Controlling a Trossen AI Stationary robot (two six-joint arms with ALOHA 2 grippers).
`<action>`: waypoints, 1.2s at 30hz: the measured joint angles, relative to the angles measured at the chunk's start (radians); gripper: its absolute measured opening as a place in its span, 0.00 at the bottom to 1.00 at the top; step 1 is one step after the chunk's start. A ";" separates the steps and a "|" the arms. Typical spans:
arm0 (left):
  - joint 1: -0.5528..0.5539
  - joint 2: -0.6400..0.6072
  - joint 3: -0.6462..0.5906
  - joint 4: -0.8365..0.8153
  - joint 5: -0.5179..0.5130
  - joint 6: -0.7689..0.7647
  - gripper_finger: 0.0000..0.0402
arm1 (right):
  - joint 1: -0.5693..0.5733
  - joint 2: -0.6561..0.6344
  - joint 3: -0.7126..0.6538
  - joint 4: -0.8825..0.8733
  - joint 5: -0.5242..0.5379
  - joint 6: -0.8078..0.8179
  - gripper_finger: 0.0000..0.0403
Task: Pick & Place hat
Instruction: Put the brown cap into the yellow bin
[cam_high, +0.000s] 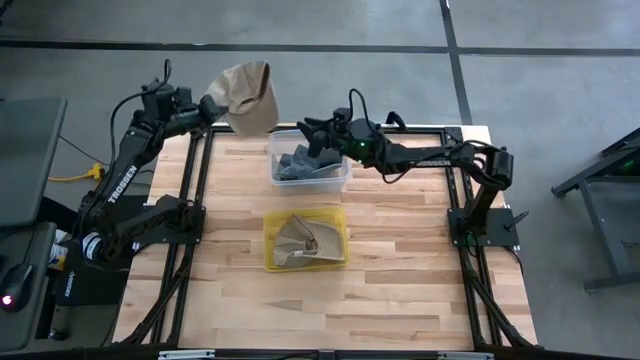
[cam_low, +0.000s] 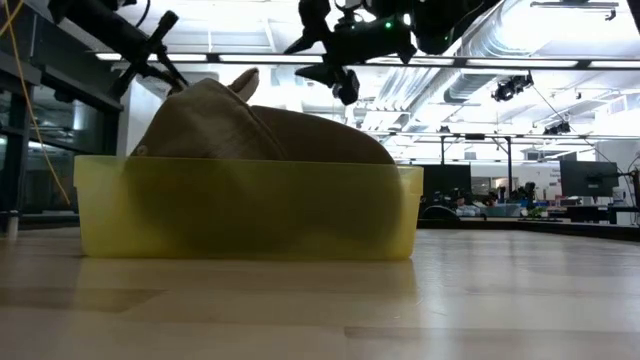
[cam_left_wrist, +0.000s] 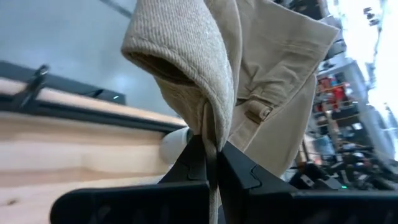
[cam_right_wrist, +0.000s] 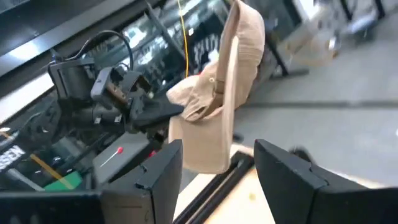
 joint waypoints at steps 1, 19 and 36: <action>0.000 0.000 0.000 0.019 0.007 -0.003 0.00 | 0.004 0.007 0.000 0.024 0.015 -0.028 0.48; -0.001 -0.004 0.000 0.298 0.156 -0.070 0.00 | 0.059 0.197 0.220 0.144 0.128 -0.491 0.48; 0.000 -0.006 0.000 0.341 0.231 -0.070 0.00 | 0.044 0.310 0.395 0.141 0.160 -0.487 0.48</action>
